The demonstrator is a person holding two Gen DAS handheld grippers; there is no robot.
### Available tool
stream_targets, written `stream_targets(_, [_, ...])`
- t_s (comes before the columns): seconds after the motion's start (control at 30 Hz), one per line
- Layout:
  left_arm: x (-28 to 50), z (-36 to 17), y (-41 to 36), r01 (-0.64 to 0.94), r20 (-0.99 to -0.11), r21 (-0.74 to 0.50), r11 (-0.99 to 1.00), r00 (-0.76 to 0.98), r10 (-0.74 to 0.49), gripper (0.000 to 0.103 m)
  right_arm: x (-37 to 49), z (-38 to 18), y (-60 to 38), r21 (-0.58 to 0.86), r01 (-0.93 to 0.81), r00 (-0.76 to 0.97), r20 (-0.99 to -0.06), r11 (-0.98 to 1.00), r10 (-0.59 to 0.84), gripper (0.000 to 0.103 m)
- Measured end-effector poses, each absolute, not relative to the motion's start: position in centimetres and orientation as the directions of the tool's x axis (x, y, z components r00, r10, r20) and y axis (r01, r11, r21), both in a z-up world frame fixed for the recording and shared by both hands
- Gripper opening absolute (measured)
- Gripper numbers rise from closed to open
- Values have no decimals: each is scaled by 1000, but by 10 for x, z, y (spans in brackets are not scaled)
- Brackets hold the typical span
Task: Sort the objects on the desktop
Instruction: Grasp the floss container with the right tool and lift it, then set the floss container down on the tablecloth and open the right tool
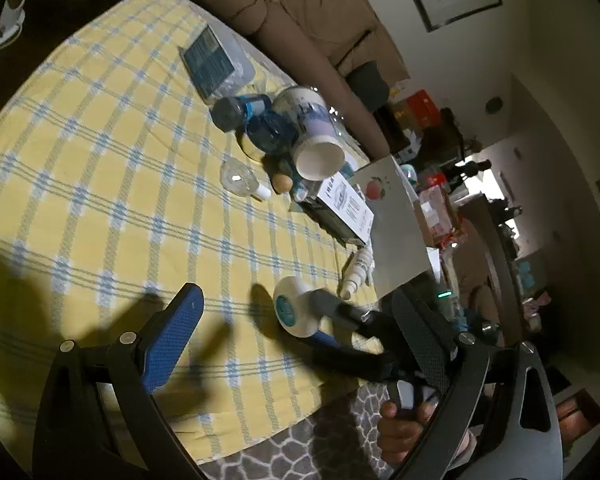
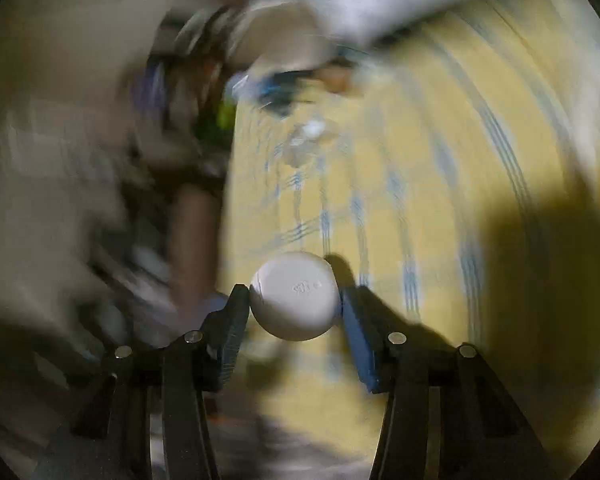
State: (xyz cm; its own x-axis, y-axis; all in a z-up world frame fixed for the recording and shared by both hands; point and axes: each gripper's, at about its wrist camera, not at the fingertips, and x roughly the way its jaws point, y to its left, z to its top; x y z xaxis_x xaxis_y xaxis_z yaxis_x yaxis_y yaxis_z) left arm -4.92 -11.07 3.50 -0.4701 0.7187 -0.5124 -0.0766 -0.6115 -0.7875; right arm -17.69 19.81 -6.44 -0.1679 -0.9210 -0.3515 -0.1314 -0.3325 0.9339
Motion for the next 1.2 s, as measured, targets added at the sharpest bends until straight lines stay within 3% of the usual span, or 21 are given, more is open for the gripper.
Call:
stream_targets(0.03, [-49, 34, -108, -78, -512, -789, -610, -465, 722, 94, -176, -74, 207, 947, -202, -192, -289, -250, -938, 48])
stream_targets(0.1, [-49, 32, -101, -85, -520, -784, -615, -453, 724, 94, -174, -78, 223, 938, -264, -217, -282, -222, -935, 49])
stream_targets(0.27, [-48, 30, -87, -106, -546, -761, -640, -428, 720, 94, -178, -39, 241, 792, -65, -243, -602, -607, -760, 58])
stream_targets(0.47, [-47, 29, -76, -128, -558, -751, -647, -401, 727, 94, -169, -18, 230, 587, 110, -280, -756, -802, -592, 61])
stream_targets(0.57, [-46, 30, -71, -147, -570, -737, -660, -391, 723, 94, -149, 5, 213, 460, 261, -335, -782, -849, -526, 62])
stream_targets(0.67, [-45, 32, -72, -150, -562, -742, -654, -394, 727, 94, -129, 15, 193, 334, 407, -357, -798, -850, -485, 42])
stream_targets(0.7, [-45, 33, -73, -150, -560, -742, -654, -398, 727, 94, -123, 16, 184, 292, 452, -361, -804, -843, -473, 40])
stream_targets(1.0, [-46, 36, -83, -137, -559, -742, -656, -415, 718, 94, -90, 9, 125, -152, 682, -502, -809, -716, -307, 40])
stream_targets(1.2, [-47, 38, -86, -139, -545, -752, -645, -420, 726, 94, -90, -2, 112, -268, 715, -533, -807, -646, -255, 41])
